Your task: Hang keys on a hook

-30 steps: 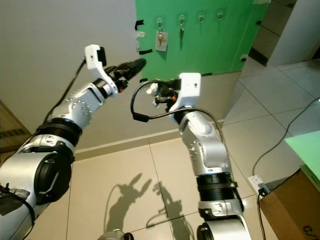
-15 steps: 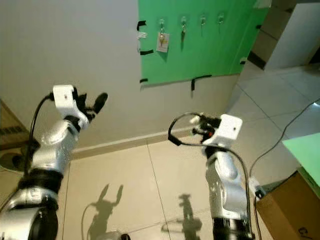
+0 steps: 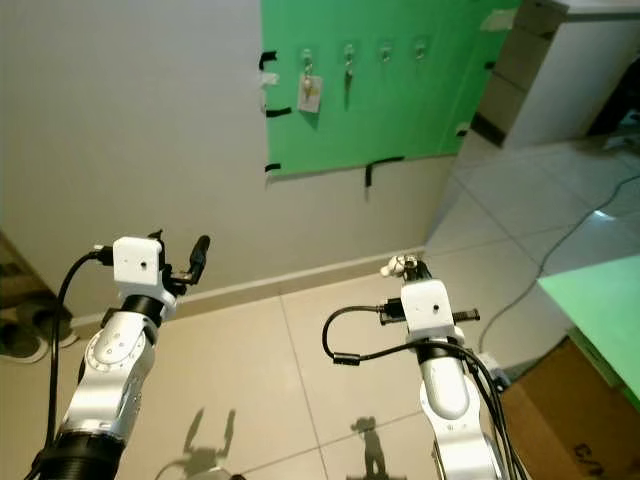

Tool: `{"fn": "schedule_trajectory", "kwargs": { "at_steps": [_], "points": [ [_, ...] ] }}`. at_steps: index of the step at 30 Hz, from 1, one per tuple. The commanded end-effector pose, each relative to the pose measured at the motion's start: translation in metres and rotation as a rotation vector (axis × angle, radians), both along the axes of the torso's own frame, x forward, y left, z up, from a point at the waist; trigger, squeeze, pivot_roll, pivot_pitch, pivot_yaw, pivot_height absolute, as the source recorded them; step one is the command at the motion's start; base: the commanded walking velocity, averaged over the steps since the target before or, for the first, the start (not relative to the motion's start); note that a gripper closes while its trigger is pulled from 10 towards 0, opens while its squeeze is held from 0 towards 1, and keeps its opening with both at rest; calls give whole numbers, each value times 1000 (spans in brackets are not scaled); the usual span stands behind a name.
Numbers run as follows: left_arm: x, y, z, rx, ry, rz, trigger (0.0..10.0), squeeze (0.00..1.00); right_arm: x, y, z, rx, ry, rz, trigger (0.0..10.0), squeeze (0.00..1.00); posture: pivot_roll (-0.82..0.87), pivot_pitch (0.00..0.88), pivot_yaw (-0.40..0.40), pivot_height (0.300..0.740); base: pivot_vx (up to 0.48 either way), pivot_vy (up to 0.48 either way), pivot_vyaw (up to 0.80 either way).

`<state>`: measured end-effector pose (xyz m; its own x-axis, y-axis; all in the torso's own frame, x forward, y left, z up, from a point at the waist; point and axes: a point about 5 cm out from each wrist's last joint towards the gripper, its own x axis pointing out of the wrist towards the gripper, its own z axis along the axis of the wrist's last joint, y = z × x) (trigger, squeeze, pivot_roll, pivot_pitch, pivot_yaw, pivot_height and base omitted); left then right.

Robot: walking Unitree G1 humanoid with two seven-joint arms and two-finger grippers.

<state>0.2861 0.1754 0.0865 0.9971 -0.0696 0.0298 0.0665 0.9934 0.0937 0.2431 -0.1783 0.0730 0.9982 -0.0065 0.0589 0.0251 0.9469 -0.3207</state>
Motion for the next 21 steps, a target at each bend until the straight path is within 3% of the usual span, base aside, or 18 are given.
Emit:
{"fn": "schedule_trajectory", "kwargs": {
  "at_steps": [1, 2, 3, 5, 10, 15, 17, 21],
  "points": [
    [-18, 11, -13, 49, 52, 8, 10000, 0, -11, -10, -1, 70, 2, -37, 0, 0, -34, 0, -6, 740, 0, 0, 0],
    [-30, 16, -21, 56, 87, 11, 10000, 0, -17, -13, -1, 149, 15, -59, 0, 0, -34, 0, -6, 740, 0, 0, 0],
    [-39, 18, -27, 11, 124, 10, 10000, 0, -23, -17, -2, 215, 34, -72, 0, 0, -30, 0, -13, 740, 0, 0, 0],
    [-45, 15, -24, -32, 108, -10, 10000, 0, -29, -20, -2, 281, 43, -68, 0, 0, -25, 0, -19, 740, 0, 0, 0],
    [-37, 5, -20, -77, 99, 5, 10000, 0, -24, -13, 9, 316, 0, -13, 0, 0, -24, 0, -21, 740, 0, 0, 0],
    [-23, -2, -16, -142, 108, 23, 10000, 0, -12, -4, 9, 333, 6, 28, 0, 0, -27, 0, -17, 740, 426, 0, 0],
    [-14, -1, -9, -152, 103, 35, 10000, 0, 1, -4, 5, 338, 40, 38, 0, 20, -26, 0, -16, 740, 450, 0, 766],
    [-11, 0, -7, -144, 106, 43, 10000, 0, 9, -6, 1, 362, 73, 43, 0, 31, -22, 0, -15, 740, 422, -68, 678]
  ]
}}
